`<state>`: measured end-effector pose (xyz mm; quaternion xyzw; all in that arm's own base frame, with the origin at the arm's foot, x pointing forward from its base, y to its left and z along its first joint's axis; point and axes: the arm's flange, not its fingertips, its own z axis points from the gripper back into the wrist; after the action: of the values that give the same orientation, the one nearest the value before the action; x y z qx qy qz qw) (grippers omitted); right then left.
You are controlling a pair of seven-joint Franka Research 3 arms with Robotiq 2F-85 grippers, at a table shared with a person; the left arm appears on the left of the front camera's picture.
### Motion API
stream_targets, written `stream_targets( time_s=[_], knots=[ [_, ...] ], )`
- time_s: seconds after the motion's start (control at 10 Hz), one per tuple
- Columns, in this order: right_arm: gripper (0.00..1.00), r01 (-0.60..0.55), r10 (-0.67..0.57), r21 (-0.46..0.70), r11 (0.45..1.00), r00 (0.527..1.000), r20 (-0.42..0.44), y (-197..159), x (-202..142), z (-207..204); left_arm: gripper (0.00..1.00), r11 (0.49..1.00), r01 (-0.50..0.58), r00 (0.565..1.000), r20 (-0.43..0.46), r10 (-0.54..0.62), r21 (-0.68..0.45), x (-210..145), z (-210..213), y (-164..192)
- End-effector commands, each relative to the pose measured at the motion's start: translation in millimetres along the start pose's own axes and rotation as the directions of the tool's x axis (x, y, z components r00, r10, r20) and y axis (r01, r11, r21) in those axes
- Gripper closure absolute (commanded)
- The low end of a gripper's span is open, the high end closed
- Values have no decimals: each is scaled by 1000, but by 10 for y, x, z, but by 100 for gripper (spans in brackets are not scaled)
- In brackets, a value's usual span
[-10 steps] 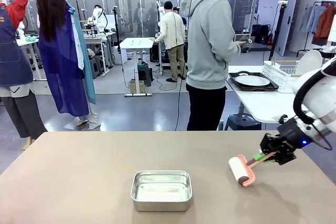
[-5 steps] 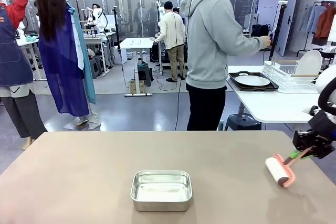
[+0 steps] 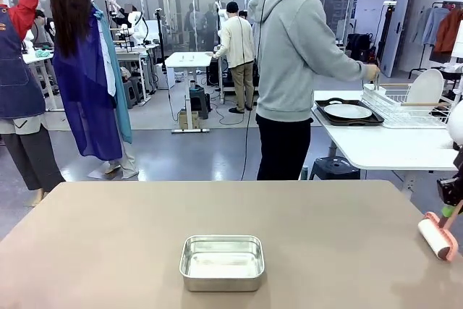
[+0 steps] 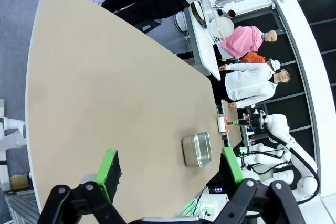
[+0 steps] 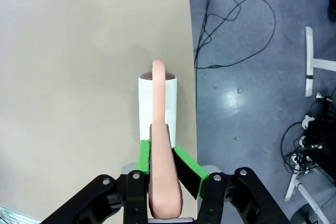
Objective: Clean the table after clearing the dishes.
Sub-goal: When the right (or left) Handle tray is removed, use the right hand (or left hand) to clean the right (or left) side of the table with the Lint Roller.
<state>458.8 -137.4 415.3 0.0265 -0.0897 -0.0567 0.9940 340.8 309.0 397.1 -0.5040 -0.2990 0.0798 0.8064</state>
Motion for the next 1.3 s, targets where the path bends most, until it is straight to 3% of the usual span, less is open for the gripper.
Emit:
stream_targets(
  time_s=[0.0, 0.4, 1.2],
  knots=[
    [77, 13, -14, 25, 1000, 999, 45, 174, -120, 274, 4, 1000, 1, 1000, -14, -1, -1, -25, 29, -12],
    [77, -45, 41, 17, 999, 983, 180, 331, -355, 1099, 4, 1000, 1, 1000, -14, -1, -1, -25, 29, -12],
    [77, -49, 46, 17, 999, 985, 165, 266, -228, 1078, 4, 1000, 1, 1000, -14, -1, -1, -25, 29, -12]
  ],
)
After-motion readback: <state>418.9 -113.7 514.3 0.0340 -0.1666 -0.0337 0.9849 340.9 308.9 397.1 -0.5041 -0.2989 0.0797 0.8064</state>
